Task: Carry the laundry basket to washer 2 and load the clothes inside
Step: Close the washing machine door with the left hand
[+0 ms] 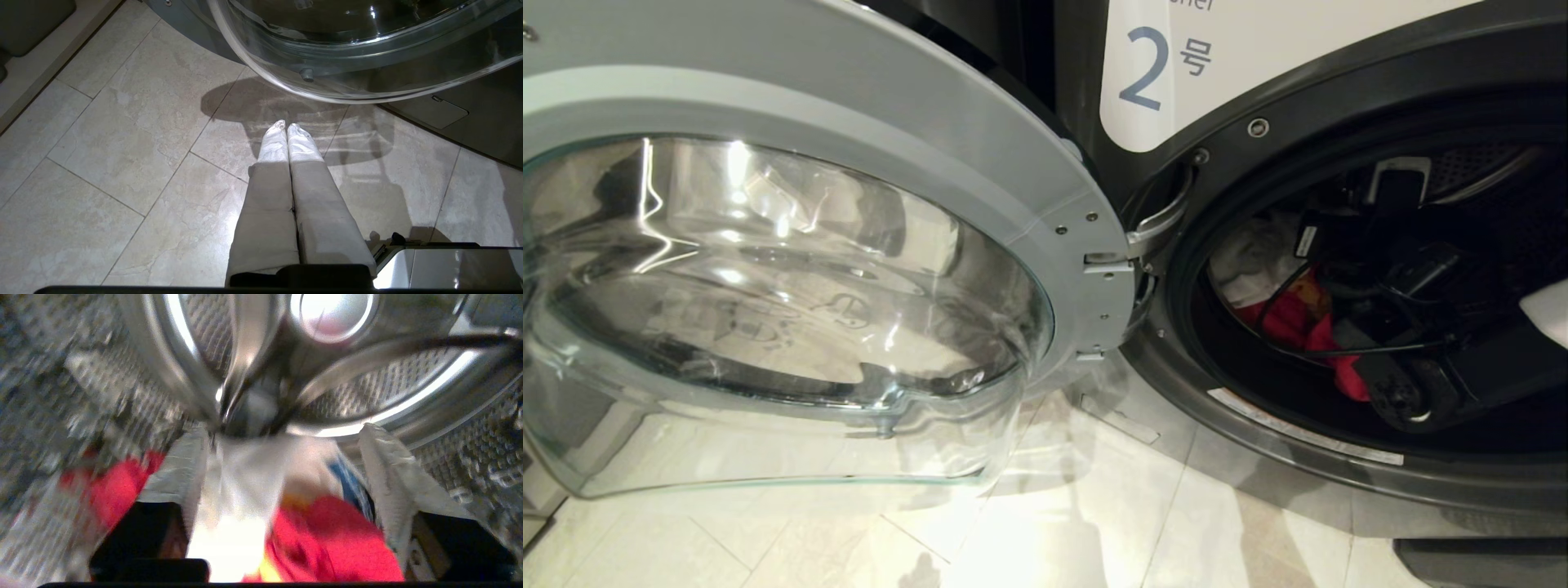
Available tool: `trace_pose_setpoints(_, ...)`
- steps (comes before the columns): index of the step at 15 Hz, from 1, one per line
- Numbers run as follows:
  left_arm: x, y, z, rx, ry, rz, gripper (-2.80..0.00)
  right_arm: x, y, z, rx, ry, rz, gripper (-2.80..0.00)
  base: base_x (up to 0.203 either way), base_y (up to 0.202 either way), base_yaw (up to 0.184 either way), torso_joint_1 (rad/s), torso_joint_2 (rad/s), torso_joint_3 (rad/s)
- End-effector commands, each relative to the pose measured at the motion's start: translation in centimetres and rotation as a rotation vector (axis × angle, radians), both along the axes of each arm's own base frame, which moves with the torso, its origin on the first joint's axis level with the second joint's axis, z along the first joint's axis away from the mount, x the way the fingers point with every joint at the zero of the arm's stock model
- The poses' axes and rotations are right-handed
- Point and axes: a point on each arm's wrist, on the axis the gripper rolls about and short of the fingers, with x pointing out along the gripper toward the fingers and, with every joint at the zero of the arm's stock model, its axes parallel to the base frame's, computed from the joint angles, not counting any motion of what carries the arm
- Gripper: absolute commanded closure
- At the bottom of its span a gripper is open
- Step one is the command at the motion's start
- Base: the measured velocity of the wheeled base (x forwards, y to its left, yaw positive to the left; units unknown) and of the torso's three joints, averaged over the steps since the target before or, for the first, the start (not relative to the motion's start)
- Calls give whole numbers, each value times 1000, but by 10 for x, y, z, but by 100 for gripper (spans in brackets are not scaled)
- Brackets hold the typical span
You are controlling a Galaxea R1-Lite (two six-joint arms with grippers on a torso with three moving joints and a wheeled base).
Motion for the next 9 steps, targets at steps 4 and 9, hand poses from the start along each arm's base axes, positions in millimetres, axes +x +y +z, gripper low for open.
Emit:
trace_pose_setpoints(4, 0, 0, 0, 0, 1, 0, 0, -111, 3, 7, 39, 174, 145, -280, 0, 0, 0, 0, 0, 0)
trace_pose_setpoints(9, 0, 0, 0, 0, 2, 0, 0, -215, -18, -14, 83, 412, 225, -280, 0, 0, 0, 0, 0, 0)
